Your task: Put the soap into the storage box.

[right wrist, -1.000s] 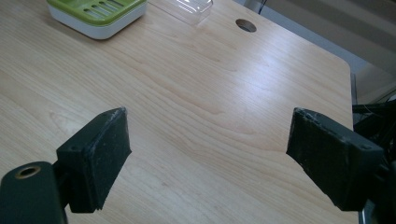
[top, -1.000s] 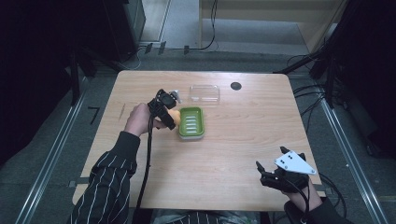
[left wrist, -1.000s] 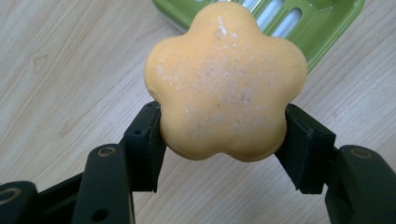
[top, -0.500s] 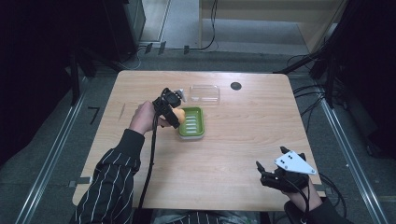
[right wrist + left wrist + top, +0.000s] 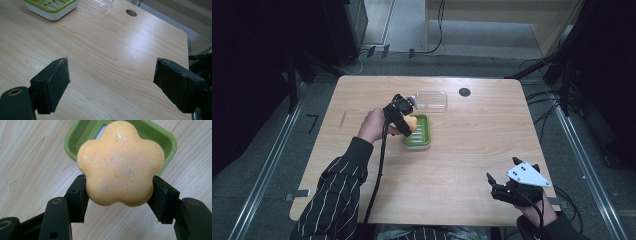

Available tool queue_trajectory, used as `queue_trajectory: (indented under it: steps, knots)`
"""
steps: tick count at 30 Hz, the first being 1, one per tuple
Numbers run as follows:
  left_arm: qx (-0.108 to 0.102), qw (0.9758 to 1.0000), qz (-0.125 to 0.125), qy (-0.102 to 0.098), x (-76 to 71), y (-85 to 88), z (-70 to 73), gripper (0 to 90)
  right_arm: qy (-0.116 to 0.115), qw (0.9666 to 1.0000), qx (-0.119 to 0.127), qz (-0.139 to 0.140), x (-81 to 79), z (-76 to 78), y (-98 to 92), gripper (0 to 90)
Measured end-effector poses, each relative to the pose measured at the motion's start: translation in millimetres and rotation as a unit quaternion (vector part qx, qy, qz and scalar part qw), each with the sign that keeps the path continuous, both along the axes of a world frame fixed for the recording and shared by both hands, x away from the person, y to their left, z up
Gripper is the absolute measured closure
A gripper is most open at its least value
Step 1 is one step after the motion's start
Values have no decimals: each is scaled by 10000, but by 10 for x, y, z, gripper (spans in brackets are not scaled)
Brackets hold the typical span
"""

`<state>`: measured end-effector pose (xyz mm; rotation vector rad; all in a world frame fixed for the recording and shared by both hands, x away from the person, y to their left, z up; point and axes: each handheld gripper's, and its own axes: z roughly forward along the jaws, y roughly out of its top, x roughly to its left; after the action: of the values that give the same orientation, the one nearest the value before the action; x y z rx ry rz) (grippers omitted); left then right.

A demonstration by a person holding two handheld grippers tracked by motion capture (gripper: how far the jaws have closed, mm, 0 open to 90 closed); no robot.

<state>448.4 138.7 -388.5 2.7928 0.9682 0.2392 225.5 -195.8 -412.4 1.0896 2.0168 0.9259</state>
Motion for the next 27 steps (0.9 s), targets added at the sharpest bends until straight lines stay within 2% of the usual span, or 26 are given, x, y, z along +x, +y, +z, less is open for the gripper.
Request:
queue_trajectory:
  steps: [5,12,14,27]
  knots:
    - [-71,10000,-12,-32,19,-41,-45,394,10,10000,8,-6,-5,-1,-7,137]
    - [-61,9999,-82,-56,58,-93,-119,393,3,10000,23,-31,-12,-1,-16,137]
    - [-4,9999,-113,-17,67,-111,-136,393,3,10000,16,-31,-16,-1,-17,137]
    - [109,9995,-295,-66,111,-191,-272,393,-4,10000,11,-42,-27,0,-28,137]
